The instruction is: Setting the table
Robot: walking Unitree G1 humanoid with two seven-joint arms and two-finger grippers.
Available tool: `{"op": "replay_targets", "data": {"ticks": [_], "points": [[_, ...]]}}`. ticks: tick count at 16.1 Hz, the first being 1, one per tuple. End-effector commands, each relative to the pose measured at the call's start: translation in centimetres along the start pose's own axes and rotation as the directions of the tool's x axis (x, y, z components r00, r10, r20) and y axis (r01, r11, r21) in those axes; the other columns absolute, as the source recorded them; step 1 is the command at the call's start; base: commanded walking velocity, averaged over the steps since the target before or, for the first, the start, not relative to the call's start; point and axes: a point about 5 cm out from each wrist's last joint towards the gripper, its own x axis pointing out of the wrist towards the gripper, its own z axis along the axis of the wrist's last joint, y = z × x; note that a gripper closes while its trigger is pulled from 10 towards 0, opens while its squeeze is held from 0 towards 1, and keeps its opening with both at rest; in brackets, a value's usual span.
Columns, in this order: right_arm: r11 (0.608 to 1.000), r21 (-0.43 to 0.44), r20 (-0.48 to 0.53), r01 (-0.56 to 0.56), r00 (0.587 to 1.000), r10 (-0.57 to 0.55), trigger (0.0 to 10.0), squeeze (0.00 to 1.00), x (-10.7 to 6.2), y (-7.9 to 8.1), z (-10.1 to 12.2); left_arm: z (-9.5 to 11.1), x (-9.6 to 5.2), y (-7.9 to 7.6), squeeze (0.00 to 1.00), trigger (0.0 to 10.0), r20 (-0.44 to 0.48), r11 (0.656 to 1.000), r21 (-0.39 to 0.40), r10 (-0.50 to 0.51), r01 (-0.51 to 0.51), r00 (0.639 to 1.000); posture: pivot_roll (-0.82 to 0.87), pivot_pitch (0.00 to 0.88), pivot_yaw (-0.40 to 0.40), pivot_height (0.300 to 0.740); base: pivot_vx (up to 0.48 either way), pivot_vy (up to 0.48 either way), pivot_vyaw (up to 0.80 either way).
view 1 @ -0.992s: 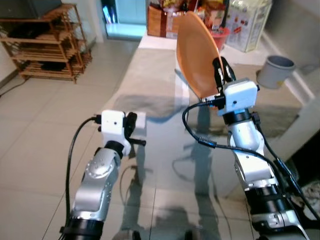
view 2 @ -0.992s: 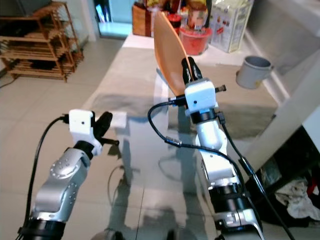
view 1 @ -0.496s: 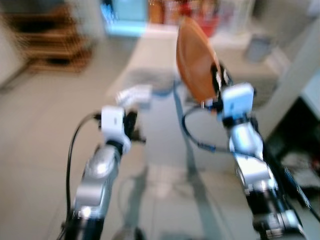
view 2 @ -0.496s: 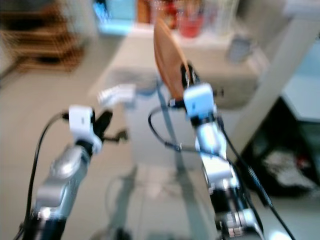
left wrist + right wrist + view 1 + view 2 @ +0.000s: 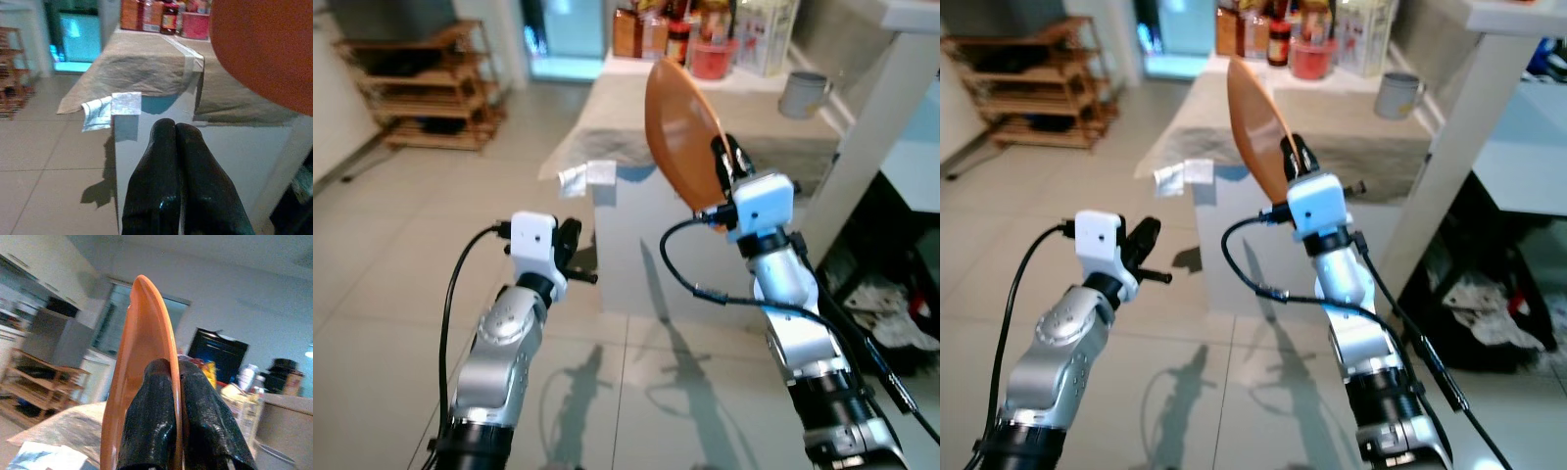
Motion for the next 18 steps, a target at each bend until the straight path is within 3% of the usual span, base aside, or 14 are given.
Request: {"op": "replay_targets", "data": {"ticks": [1, 4, 18], "points": [[1.000, -0.006, 0.051, 0.014, 0.999, -0.014, 0.0, 0.00, 0.31, -0.56, 0.87, -0.07, 0.26, -0.64, 0.00, 10.0, -0.002, 1.000, -0.008, -0.019, 0.019, 1.000, -0.06, 0.000, 0.012, 0.736, 0.000, 0.000, 0.00], [1.000, -0.009, 0.047, 0.011, 0.999, -0.011, 0.0, 0.00, 0.29, -0.67, 0.78, -0.01, 0.33, -0.70, 0.00, 10.0, -0.004, 1.000, 0.006, -0.026, 0.026, 1.000, -0.06, 0.000, 0.014, 0.736, 0.000, 0.000, 0.00], [1.000, -0.009, 0.028, -0.018, 0.999, 0.018, 0.0, 0.00, -0.20, -0.16, 0.37, 0.02, 0.55, -0.89, 0.00, 10.0, 0.000, 0.998, 0.032, -0.063, 0.063, 0.998, -0.06, 0.000, 0.014, 0.736, 0.000, -0.449, 0.00]]}}
